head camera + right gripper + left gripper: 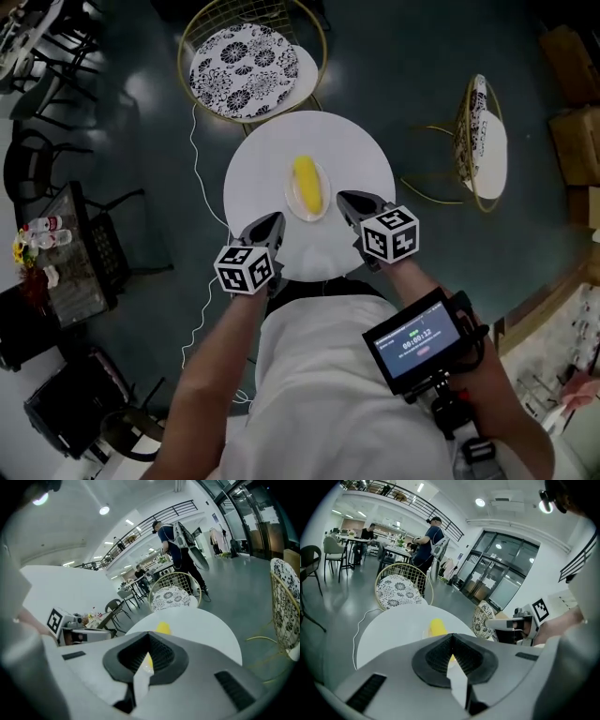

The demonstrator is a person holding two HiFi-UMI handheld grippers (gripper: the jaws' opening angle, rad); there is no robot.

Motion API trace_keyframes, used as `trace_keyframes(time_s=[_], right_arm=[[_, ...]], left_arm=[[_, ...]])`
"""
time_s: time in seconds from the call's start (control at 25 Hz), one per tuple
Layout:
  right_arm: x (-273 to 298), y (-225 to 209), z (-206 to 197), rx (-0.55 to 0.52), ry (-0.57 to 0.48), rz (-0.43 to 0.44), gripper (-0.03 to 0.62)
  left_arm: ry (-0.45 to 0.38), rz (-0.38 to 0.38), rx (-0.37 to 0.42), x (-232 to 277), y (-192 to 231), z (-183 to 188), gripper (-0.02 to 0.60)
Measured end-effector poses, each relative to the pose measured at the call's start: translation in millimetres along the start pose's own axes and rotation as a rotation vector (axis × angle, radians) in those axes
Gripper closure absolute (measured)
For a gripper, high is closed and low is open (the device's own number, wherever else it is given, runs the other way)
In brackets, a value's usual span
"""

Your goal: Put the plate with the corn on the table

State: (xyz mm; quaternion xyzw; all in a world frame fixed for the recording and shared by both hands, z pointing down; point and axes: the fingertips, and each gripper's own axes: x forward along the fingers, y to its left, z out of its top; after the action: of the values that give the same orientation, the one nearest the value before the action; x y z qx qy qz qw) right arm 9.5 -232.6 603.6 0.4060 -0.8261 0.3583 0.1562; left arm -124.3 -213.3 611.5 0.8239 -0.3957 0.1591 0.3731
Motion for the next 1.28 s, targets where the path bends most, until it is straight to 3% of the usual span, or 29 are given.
trace_keyframes(time_s=[0.72,0.96,1.28], right_arm=[[-67,69,21,-0.102,-0.097,0.136,0.586],[-94,77,28,-0.107,-0.149,0.143,0.588],[-126,89,4,-0.085,-0.177,0.138,0.586]], left_arm=[[-0.145,0.027,0.102,-77,-65,10,0.574],[-0.179,0.022,0.148,-88,-89,18,0.575],[-0.19,-0.014,0.235,-107,-124,6,0.574]])
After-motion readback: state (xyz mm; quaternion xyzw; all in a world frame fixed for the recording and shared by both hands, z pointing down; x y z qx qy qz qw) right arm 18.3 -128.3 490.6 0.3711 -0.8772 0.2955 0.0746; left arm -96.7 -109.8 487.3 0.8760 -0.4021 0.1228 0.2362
